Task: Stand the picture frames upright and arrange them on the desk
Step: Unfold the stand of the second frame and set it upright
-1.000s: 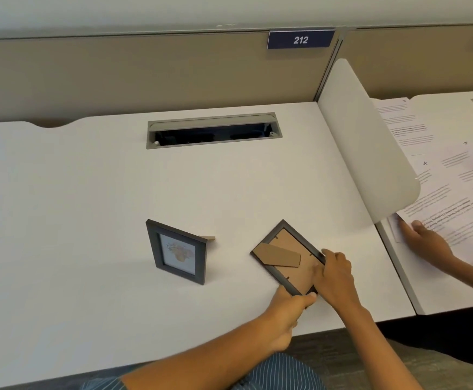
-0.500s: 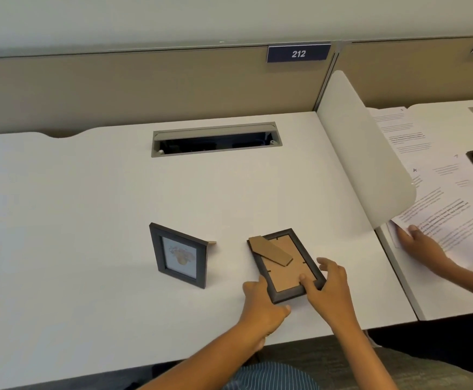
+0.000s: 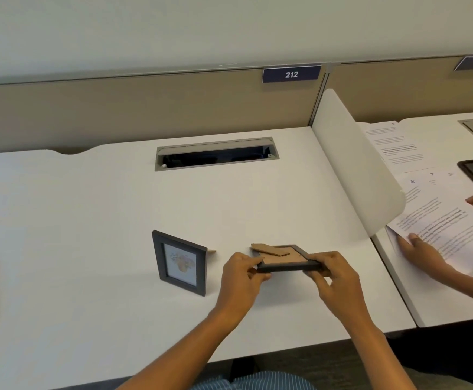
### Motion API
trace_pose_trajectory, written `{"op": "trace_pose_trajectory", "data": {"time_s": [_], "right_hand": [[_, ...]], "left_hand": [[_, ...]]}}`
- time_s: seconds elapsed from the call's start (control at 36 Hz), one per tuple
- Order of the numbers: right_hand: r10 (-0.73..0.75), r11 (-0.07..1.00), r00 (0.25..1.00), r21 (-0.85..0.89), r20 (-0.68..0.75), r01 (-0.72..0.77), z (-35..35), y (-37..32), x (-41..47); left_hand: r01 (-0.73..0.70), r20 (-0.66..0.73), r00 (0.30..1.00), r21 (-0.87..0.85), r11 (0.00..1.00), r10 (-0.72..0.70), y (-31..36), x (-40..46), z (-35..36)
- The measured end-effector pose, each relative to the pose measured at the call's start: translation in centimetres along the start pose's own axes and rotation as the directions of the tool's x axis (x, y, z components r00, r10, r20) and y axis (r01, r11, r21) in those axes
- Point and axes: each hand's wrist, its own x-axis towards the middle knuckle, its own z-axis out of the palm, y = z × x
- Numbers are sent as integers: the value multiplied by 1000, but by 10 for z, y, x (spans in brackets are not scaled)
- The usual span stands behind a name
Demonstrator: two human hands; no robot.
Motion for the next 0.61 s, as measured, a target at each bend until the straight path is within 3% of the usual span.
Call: {"op": "trace_pose_trajectory", "data": {"time_s": [0.11,0.19,0.36,0.61], "right_hand": [[-20,997,999,69,-35,22,-12,-15,14],[63,990,998,128,-30,-59,-20,-28,20],[261,857,965,457,17,-239,-23,-66,24],[399,718,916,610,35,-336,-25,-96,34]], "left_hand": [[-83,-70,994,-45,996,80,14,15,-18],[-81,-103,992,-53,995,75,28,24,-33],[111,23,993,-445,888,-112,58,27,-51],[256,92,964,-567,783,-248,68,27,-66]]}}
